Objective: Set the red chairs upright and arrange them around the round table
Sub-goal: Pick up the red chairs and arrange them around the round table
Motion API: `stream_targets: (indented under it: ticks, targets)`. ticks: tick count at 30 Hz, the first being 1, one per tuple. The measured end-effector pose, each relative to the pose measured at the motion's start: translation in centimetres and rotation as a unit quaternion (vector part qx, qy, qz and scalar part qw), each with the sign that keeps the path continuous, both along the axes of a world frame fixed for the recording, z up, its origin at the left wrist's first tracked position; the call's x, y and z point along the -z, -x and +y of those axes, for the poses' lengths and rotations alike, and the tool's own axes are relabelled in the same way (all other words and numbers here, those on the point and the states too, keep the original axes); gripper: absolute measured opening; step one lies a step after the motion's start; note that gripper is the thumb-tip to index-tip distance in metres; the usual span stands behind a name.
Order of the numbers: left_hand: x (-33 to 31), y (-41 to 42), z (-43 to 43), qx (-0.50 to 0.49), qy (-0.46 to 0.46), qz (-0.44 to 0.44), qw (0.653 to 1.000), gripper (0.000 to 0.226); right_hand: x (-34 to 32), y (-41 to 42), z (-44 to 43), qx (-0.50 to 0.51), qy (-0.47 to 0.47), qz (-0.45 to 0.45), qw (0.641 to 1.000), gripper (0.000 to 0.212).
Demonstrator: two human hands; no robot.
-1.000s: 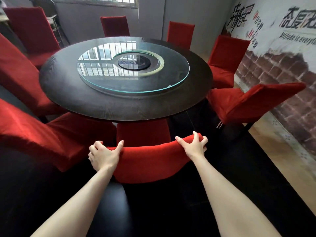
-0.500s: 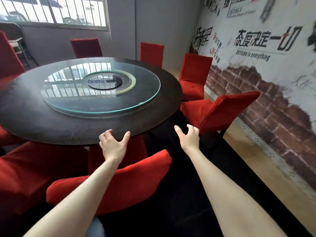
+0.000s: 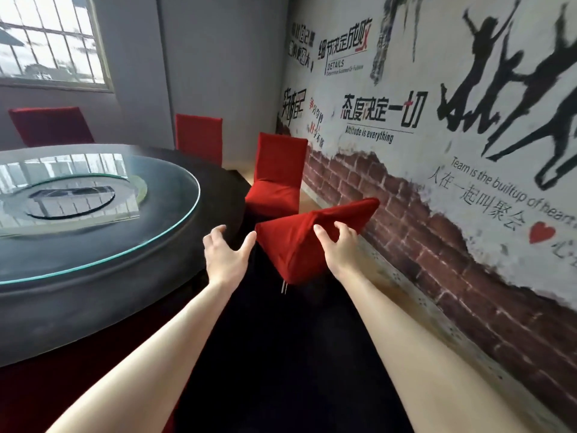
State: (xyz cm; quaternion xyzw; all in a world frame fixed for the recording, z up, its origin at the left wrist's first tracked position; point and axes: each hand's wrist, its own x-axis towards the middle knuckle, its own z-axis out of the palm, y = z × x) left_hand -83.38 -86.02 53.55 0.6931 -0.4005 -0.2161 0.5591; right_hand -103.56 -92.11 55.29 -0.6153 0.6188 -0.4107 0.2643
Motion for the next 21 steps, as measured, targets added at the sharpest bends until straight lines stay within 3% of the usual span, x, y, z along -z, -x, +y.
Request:
stream_targets:
  ticks: [10, 18, 21]
  targets:
    - [-3.0, 14.4, -14.8, 0.105, 0.04, 0.007, 0.994, 0.072, -2.1, 14.5, -11.0, 0.067, 0.041, -0.031, 0.996, 0.073]
    - [-3.0, 21.0, -27.3, 0.156, 0.04, 0.015, 0.987, 0.07, -2.4, 20.1, -21.3, 0.094, 0.072, -0.051, 0.992, 0.061]
    - [-2.1, 22.2, -32.9, 0.161, 0.034, 0.036, 0.986, 0.071, -2.0, 21.1, -26.6, 0.094, 0.057, -0.033, 0.993, 0.068]
